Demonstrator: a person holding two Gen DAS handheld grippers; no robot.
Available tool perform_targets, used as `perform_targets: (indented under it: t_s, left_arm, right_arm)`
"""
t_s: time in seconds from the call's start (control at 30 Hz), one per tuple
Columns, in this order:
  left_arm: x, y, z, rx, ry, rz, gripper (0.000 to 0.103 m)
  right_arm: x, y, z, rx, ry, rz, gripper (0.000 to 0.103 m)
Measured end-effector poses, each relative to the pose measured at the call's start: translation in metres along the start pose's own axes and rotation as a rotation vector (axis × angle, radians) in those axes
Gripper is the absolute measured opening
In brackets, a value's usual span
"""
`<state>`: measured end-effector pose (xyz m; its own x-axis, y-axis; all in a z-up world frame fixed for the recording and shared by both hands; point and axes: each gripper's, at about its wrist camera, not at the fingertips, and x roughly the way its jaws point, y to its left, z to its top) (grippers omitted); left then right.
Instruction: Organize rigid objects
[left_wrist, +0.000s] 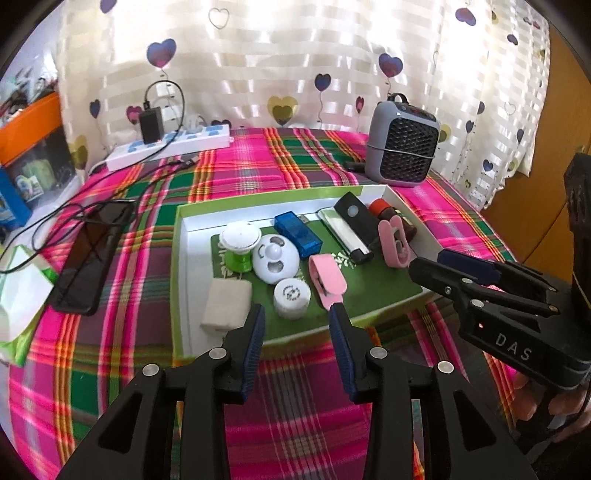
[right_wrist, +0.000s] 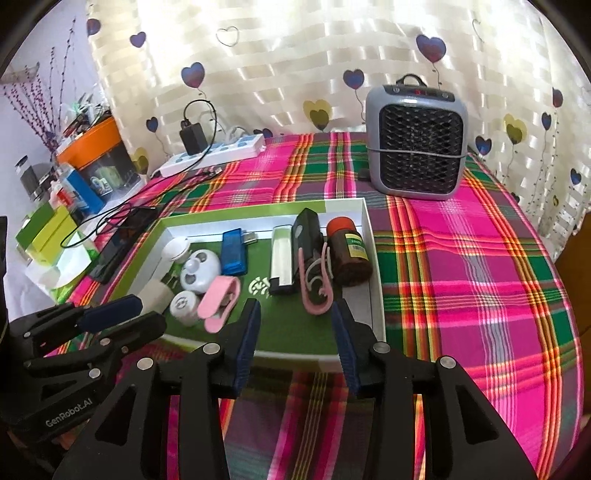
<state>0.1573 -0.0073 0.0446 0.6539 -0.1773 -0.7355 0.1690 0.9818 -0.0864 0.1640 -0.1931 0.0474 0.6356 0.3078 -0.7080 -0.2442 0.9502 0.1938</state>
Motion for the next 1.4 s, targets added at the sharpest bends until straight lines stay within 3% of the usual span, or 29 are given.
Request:
perform_targets:
  t_s: [0.27, 0.67, 1.3, 1.4]
  left_arm:
    - [-0.019, -0.002, -0.023, -0.012, 0.001, 0.027, 0.035]
    - [-0.018, -0.003, -0.06, -0.031, 0.066, 0.056, 0.035]
    - [-0.018, -0.013, -0.082, -0.014, 0.075, 0.111, 0.035]
    - [-0.019, -0.016, -0.084, -0.007, 0.071, 0.125, 0.035]
  right_arm:
    - [-0.023, 0.009, -0.018, -0.01, -0.022, -0.008, 0.041]
    - [-0.02, 0.025, -0.049, -0.059, 0.058, -0.02, 0.041]
    - [-0.019, 0.028, -0.076, -0.063, 0.124, -0.103, 0.041]
    - [-0.02, 0.03, -0.079, -0.077, 0.12, -0.111, 0.047]
